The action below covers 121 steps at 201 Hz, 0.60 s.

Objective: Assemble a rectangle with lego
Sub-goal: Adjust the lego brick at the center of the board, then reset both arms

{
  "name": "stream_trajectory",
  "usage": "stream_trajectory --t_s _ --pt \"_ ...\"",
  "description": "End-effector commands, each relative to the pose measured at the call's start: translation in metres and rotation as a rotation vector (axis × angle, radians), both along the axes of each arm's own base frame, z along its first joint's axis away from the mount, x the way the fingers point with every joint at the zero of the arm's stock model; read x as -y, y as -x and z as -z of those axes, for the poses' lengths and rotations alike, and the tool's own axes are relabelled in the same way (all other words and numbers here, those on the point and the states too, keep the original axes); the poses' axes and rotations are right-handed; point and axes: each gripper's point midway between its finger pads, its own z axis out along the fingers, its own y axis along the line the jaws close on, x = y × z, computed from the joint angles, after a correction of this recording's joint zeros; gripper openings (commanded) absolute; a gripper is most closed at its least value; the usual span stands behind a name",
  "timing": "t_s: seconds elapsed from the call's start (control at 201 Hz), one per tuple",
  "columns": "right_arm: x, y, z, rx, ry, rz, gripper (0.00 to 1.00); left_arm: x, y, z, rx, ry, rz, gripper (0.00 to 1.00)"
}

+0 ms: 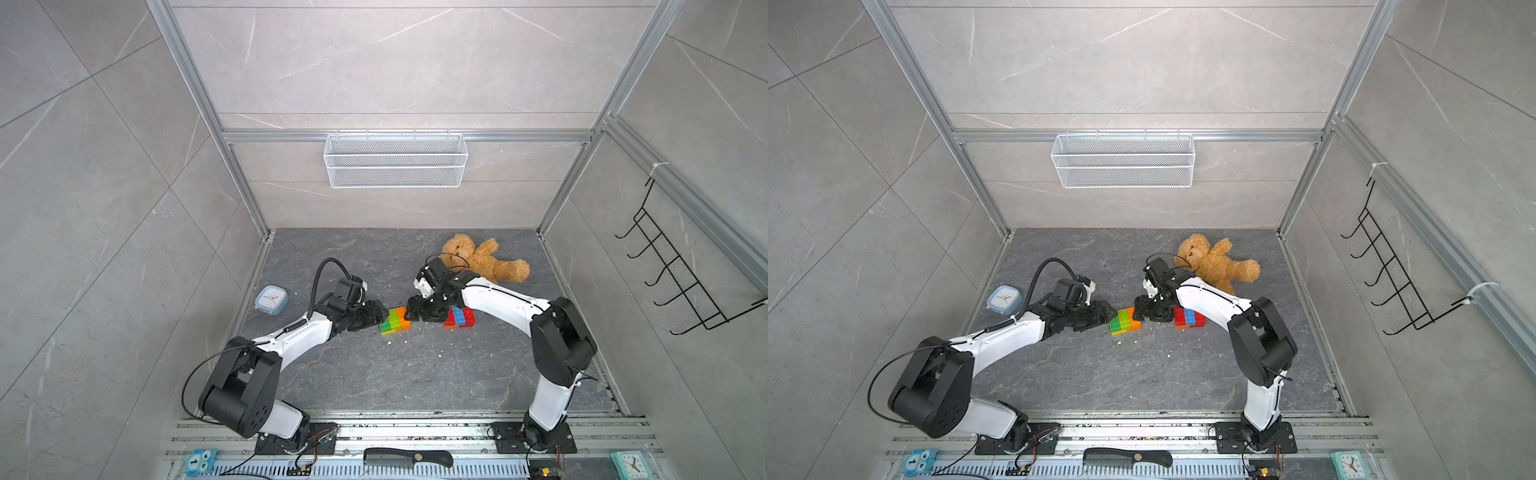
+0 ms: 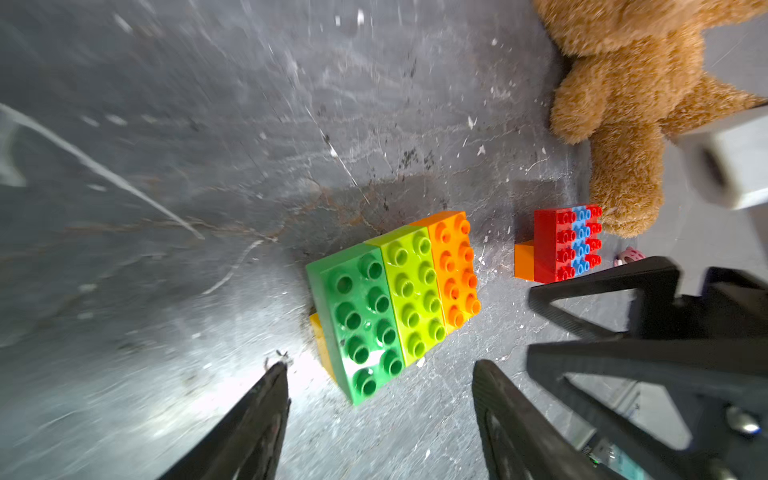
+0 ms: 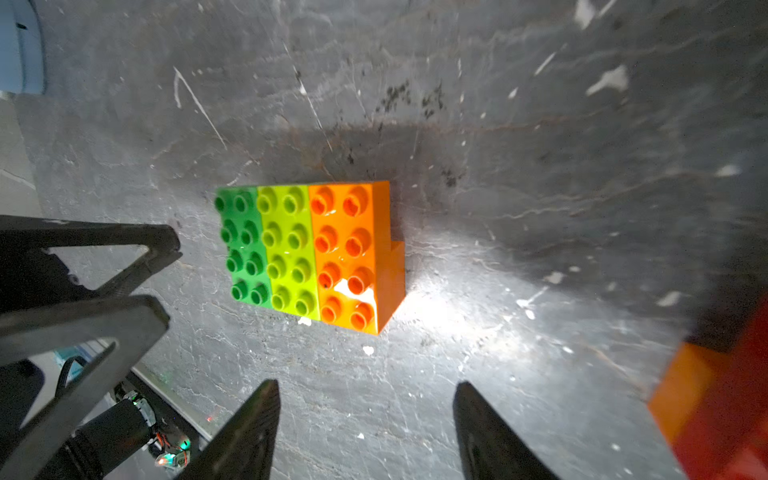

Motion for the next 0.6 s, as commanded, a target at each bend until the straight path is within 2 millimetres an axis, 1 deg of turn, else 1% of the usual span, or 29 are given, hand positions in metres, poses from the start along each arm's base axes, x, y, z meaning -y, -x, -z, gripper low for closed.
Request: stream_trajectory --t_s 0.0,0.05,0.11,0.12,0.13,0.16,0.18,0.209,0.264,0.354,0.394,0.464,0.494,0.549,0.598 --pt "0.039 -0.005 -0.032 0.185 0.115 0.037 0.72 -0.024 -0.001 -0.036 0.153 -0.104 -0.003 0.73" --pt "0.07 -0.013 -0.046 0.309 0.204 0.137 0.74 -0.032 0.0 -0.051 0.262 -0.133 -0.003 0.73" --pt "0.107 -0.017 -0.067 0.469 0.275 0.267 0.77 -0.042 0.003 -0.067 0.423 -0.17 -0.007 0.73" --pt "0.115 -0.017 -0.071 0.498 0.289 0.292 0.78 -0.044 0.005 -0.067 0.445 -0.179 -0.007 0.73" --pt "0.12 -0.018 -0.075 0.524 0.297 0.312 0.78 -0.046 0.005 -0.072 0.48 -0.187 -0.014 0.73" --pt "0.137 -0.017 -0.085 0.598 0.324 0.371 0.8 -0.052 0.008 -0.075 0.548 -0.217 -0.021 0.73" --pt "0.146 -0.016 -0.09 0.644 0.343 0.383 0.82 -0.057 0.01 -0.077 0.592 -0.241 -0.029 0.73" --pt "0.153 -0.018 -0.096 0.72 0.36 0.381 0.83 -0.065 0.011 -0.081 0.649 -0.279 -0.044 0.73" --pt "0.167 -0.019 -0.099 0.84 0.428 0.365 0.85 -0.083 0.012 -0.077 0.683 -0.362 -0.089 0.73" --pt "0.196 -0.022 -0.105 0.961 0.565 0.457 0.91 -0.135 0.003 -0.08 0.709 -0.603 -0.289 0.74" --pt "0.209 -0.024 -0.109 0.997 0.631 0.513 0.94 -0.151 -0.002 -0.086 0.733 -0.679 -0.359 0.74" --pt "0.231 -0.026 -0.115 1.031 0.703 0.624 1.0 -0.164 -0.009 -0.094 0.778 -0.74 -0.425 0.74" --pt "0.235 -0.027 -0.115 1.035 0.709 0.644 1.0 -0.167 -0.011 -0.095 0.787 -0.748 -0.438 0.74" --pt "0.245 -0.029 -0.11 1.038 0.721 0.665 1.0 -0.169 -0.013 -0.094 0.801 -0.757 -0.444 0.74" --pt "0.255 -0.03 -0.103 1.039 0.729 0.67 1.0 -0.175 -0.013 -0.09 0.797 -0.781 -0.463 0.74"
